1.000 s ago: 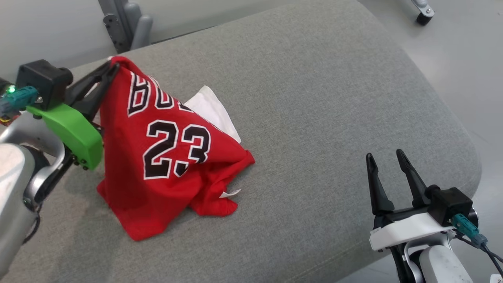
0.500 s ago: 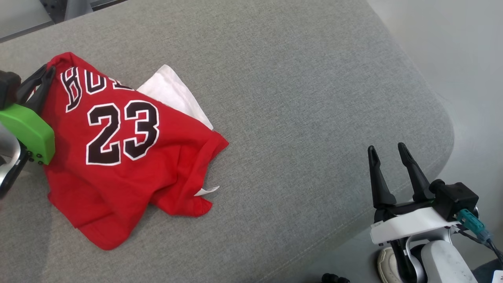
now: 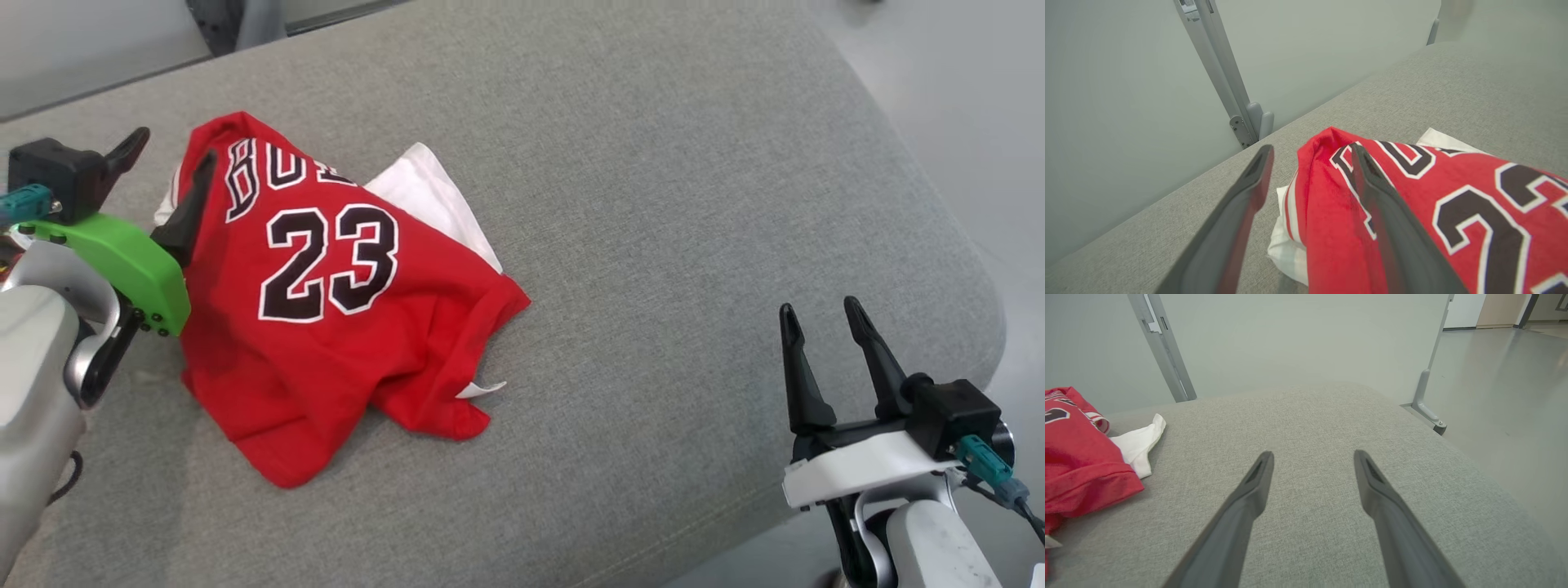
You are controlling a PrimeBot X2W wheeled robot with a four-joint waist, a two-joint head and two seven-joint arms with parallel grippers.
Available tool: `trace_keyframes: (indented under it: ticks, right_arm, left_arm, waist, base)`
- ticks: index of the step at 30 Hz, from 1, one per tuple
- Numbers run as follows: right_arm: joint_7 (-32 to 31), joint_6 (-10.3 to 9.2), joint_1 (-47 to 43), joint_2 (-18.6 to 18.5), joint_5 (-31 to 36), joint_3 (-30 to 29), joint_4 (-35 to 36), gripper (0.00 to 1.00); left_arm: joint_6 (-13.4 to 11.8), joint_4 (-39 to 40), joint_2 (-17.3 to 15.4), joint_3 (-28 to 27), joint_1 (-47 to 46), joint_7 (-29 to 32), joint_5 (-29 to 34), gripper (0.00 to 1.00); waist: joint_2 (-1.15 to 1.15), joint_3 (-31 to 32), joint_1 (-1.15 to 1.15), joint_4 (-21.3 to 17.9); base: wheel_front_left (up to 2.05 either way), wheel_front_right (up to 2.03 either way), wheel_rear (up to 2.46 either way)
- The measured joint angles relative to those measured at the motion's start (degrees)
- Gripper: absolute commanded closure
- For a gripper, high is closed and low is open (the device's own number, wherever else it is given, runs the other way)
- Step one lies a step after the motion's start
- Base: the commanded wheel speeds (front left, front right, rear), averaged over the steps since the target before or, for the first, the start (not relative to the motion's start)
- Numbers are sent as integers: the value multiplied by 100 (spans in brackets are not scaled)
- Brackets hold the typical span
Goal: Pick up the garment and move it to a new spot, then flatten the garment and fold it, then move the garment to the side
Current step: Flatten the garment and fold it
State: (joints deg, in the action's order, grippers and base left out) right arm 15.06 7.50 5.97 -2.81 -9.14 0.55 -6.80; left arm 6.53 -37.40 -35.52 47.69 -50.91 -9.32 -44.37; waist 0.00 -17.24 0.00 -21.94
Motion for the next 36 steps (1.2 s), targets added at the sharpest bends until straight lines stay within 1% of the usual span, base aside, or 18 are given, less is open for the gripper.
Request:
trace_keyframes:
  ticks: [2,3,7,13,16,19,22,24,27,30,31,36]
  right_arm:
    - [0,0,-86,4,71,-47,-22,0]
    - [0,0,-132,4,101,-77,-36,0]
    - [0,0,-316,3,241,-202,-63,0]
    - [0,0,-581,2,449,-361,-51,0]
    - [0,1,-701,2,558,-504,-26,0]
    - [0,1,-809,0,637,-573,-13,0]
    - [0,1,-886,2,678,-638,15,0]
    - [0,1,-940,2,684,-669,20,0]
    - [0,1,-961,3,683,-661,24,0]
    - [0,1,-1079,2,677,-659,26,0]
    - [0,1,-1109,1,675,-651,25,0]
    - [0,1,-1177,2,680,-616,16,0]
  left_arm:
    - [-111,167,25,-35,100,-23,-81,0]
    - [-204,264,21,-90,161,-70,-136,0]
    - [-657,821,22,-322,531,-309,-263,0]
    - [-1311,1815,85,-569,1619,-488,-561,0]
    - [-1579,2173,231,-643,2158,-537,-592,0]
    - [-1755,2461,400,-654,2618,-548,-535,0]
    - [-1879,2696,641,-683,3061,-565,-425,0]
    - [-1949,2825,823,-749,3323,-571,-216,0]
    - [-2051,2945,1103,-1028,3807,-572,-70,0]
    - [-2114,2976,1315,-1306,4217,-572,288,0]
    - [-2104,2996,1384,-1410,4344,-572,366,0]
    - [-1895,2997,1684,-1801,4902,-580,740,0]
  waist:
    - [0,126,0,95]
    - [0,193,0,146]
    - [0,474,0,357]
    - [0,875,0,743]
    - [0,1045,0,967]
    - [0,1210,0,1186]
    - [0,1359,0,1397]
    - [0,1443,0,1528]
    - [0,1570,0,1674]
    - [0,1676,0,1779]
    - [0,1706,0,1806]
    - [0,1818,0,1868]
  base:
    - [0,0,0]
    - [0,0,0]
    - [0,0,0]
    - [0,0,0]
    - [0,0,0]
    - [0,0,0]
    - [0,0,0]
    - [0,0,0]
    - [0,0,0]
    - [0,0,0]
    - [0,0,0]
    - [0,0,0]
